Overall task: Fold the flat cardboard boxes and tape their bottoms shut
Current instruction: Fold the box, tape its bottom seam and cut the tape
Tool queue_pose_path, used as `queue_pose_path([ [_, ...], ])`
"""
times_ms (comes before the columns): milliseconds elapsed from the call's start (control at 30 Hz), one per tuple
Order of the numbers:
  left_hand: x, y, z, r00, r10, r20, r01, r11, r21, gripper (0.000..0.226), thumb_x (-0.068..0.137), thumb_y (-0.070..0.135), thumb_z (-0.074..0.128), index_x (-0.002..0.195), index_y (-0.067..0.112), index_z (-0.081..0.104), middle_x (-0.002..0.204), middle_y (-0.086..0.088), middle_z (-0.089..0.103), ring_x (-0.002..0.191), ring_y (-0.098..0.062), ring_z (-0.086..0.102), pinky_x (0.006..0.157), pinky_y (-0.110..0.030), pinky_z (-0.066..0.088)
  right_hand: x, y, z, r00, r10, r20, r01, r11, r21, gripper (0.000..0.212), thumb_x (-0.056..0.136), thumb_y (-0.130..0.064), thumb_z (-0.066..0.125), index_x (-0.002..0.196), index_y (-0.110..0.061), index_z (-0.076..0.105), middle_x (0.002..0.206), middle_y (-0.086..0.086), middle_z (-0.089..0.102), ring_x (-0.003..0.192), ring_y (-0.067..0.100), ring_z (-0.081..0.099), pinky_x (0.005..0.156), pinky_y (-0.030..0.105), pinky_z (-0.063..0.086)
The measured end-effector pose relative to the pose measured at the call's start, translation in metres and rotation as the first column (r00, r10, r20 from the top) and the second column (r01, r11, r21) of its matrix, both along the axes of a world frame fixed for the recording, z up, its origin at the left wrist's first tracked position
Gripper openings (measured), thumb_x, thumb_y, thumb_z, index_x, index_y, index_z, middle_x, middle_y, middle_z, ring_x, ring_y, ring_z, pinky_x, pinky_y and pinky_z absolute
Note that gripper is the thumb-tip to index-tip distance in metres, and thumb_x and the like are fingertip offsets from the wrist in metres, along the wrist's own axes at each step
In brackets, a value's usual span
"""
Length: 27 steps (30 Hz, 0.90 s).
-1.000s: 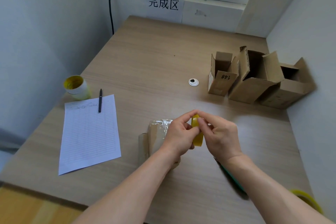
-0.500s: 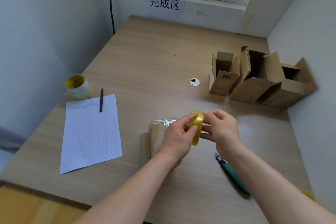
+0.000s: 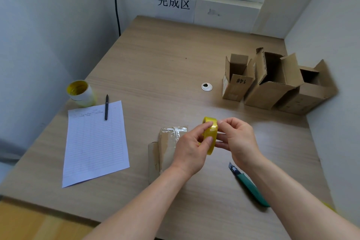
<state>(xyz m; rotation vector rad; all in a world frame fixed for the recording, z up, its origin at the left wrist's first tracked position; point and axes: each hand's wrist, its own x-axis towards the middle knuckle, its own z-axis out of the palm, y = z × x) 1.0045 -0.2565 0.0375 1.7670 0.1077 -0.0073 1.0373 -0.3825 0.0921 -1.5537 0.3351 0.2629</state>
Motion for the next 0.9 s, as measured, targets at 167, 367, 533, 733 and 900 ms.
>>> queue_pose_path([
  [167,0.0,-0.004,0.0,0.999,0.043,-0.029,-0.042,0.999,0.028,0.056,0.089,0.028,0.064,0.136,0.051,0.046,0.072,0.014,0.055,0.068,-0.014,0.055,0.066,-0.039,0.056,0.0,0.001,-0.008,0.986,0.094,0.141,-0.049,0.954,-0.297,0.021,0.099,-0.02,0.057,0.082,-0.007,0.056,0.077,0.017,0.063,0.077,0.037,0.069,0.065,0.049,0.058],
  [367,-0.006,-0.002,0.005,1.0,0.002,-0.008,0.0,0.96,0.278,0.068,0.092,0.027,0.065,0.15,0.035,0.031,0.089,0.007,0.067,0.086,-0.017,0.062,0.082,-0.035,0.05,0.012,-0.007,-0.012,0.99,0.126,0.068,-0.089,0.914,-0.395,0.016,0.093,-0.012,0.06,0.078,-0.007,0.057,0.071,0.015,0.066,0.061,0.025,0.068,0.061,0.045,0.058],
  [533,-0.012,-0.008,0.002,1.0,0.007,0.009,-0.009,0.942,0.335,0.055,0.091,0.026,0.065,0.141,0.032,0.043,0.103,0.001,0.07,0.095,-0.019,0.064,0.084,-0.035,0.05,0.018,-0.012,-0.012,0.972,0.215,0.1,-0.127,0.828,-0.547,0.014,0.084,-0.006,0.063,0.071,-0.008,0.058,0.06,0.01,0.064,0.055,0.027,0.064,0.06,0.05,0.058],
  [733,-0.019,-0.004,-0.001,0.998,0.003,0.057,-0.024,0.927,0.374,0.06,0.086,0.037,0.067,0.141,0.026,0.045,0.122,0.007,0.06,0.094,-0.015,0.064,0.091,-0.037,0.05,0.014,-0.036,-0.025,0.976,0.159,0.147,-0.035,0.786,-0.617,0.017,0.077,-0.012,0.072,0.074,-0.019,0.057,0.066,0.002,0.062,0.068,0.029,0.062,0.064,0.042,0.054],
  [900,-0.036,0.036,-0.023,0.98,0.1,0.169,-0.194,0.632,0.75,0.083,0.073,0.069,0.05,0.144,0.029,0.035,0.158,-0.004,0.026,0.146,-0.032,0.021,0.108,-0.049,0.031,-0.017,-0.068,-0.056,0.849,0.528,0.023,-0.18,0.33,-0.927,0.025,0.083,-0.032,0.068,0.09,-0.028,0.045,0.077,-0.008,0.062,0.076,0.03,0.061,0.063,0.036,0.046],
])
